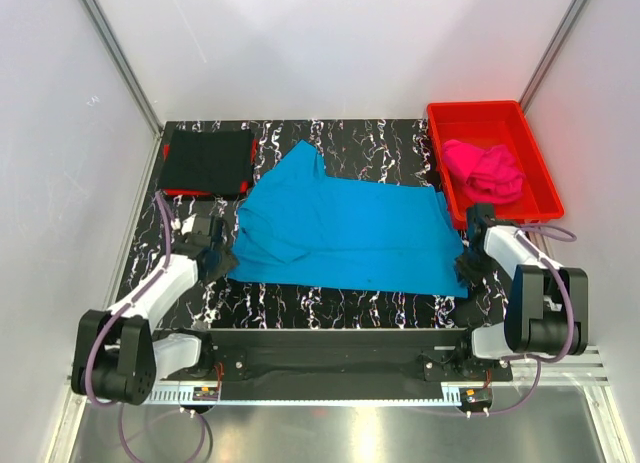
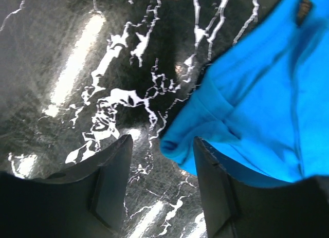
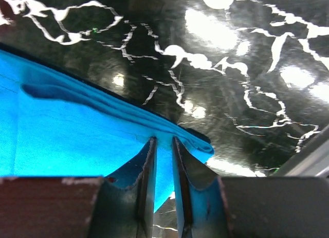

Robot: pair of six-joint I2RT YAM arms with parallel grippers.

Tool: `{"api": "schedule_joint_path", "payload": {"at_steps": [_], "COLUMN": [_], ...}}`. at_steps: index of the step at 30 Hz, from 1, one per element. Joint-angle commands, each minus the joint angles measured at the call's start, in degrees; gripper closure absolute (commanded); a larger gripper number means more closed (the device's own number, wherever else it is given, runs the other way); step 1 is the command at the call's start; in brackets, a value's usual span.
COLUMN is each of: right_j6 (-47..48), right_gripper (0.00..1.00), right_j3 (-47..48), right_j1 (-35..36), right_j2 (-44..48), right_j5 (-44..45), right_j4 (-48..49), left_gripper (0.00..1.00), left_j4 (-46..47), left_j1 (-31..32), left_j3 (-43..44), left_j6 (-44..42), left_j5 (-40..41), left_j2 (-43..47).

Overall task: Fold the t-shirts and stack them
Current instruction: Fold the tshirt

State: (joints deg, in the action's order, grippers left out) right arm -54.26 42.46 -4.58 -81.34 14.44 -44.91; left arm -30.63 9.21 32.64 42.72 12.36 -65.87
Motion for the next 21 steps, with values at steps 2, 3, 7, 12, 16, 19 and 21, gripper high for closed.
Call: {"api": "schedule_joint_path", "payload": {"at_steps": [2,3,7,12,16,19,21], "right_j6": [3.79,5.46,9.51,15.49,18.57,20.14,22.87], "right_gripper": [0.73,0.69,0.62,0.52,0.48,0.46,0.46], "right_j3": [-1.24,-1.85,-3.17,-0.27,2.19,5.96,9.82], "right_j1": [-0.69,-0.61,0.44,4.22,12.55,25.81,31.18], "right_j2": [3.55,4.69,14.34,21.39,22.98,20.45,15.11], "right_j5": [0.02,-2.63,-9.85,-10.12,-18.55,-15.51,-15.05], "right_j4": [0.94,4.27,8.08,8.94,15.71,20.55,23.79], "left_gripper": [0.42,0.39,0.37,0.35,0.37,0.39,0.4], "left_j4": [-3.54,-3.99,-3.65,-0.22,2.58,4.26,4.62], "left_j1": [-0.07,-0.25,-0.6,-0.95,-0.95,-0.95,-0.95], "left_j3": [4.35,5.75,12.16,19.29,20.88,20.44,20.88], "left_j6": [2.28,2.28,-2.01,-6.42,-6.6,-7.21,-7.47], "left_j5": [5.65,5.92,3.12,-9.87,-16.57,-17.45,-17.98], "left_j2": [0.2,0.99,3.55,-2.24,-6.99,-9.54,-11.65]}}
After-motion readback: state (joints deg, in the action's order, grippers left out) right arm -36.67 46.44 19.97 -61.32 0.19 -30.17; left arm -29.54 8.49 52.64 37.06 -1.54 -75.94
